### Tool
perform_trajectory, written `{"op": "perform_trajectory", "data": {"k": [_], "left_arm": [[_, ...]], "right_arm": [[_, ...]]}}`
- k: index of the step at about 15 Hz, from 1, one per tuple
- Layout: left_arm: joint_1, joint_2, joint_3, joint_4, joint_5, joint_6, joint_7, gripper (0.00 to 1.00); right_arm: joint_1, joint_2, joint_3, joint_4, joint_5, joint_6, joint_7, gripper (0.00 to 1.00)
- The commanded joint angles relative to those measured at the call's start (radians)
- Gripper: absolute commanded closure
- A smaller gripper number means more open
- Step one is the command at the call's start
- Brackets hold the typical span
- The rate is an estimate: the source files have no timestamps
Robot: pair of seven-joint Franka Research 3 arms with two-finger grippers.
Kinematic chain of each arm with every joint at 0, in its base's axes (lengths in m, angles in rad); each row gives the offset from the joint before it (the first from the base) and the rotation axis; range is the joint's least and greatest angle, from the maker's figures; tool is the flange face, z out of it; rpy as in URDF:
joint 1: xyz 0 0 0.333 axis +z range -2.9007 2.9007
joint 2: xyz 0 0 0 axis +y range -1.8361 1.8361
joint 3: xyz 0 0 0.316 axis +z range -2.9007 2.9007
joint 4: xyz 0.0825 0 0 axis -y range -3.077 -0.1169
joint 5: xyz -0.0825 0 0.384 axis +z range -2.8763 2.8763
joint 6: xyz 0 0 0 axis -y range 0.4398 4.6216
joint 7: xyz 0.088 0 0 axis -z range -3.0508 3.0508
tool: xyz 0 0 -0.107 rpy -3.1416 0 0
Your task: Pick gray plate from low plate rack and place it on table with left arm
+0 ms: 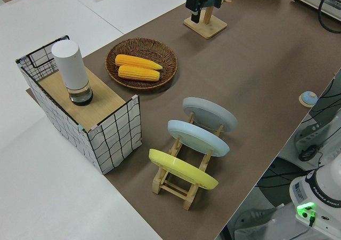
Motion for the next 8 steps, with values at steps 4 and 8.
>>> {"op": "perform_trajectory", "data": {"k": [4,8], "left_arm": [[0.001,-0.202,0.004,-0.27,0.102,0.044,0.012,0.0],[0.019,-0.227,0.016,-0.326,0.105,0.072,0.013,0.0]], "right_arm": [[-0.007,-0.002,0.006,0.006,0.003,-0.015,-0.001,0.011],[-0.007,-0.002,0.006,0.006,0.003,-0.015,-0.001,0.011]]}}
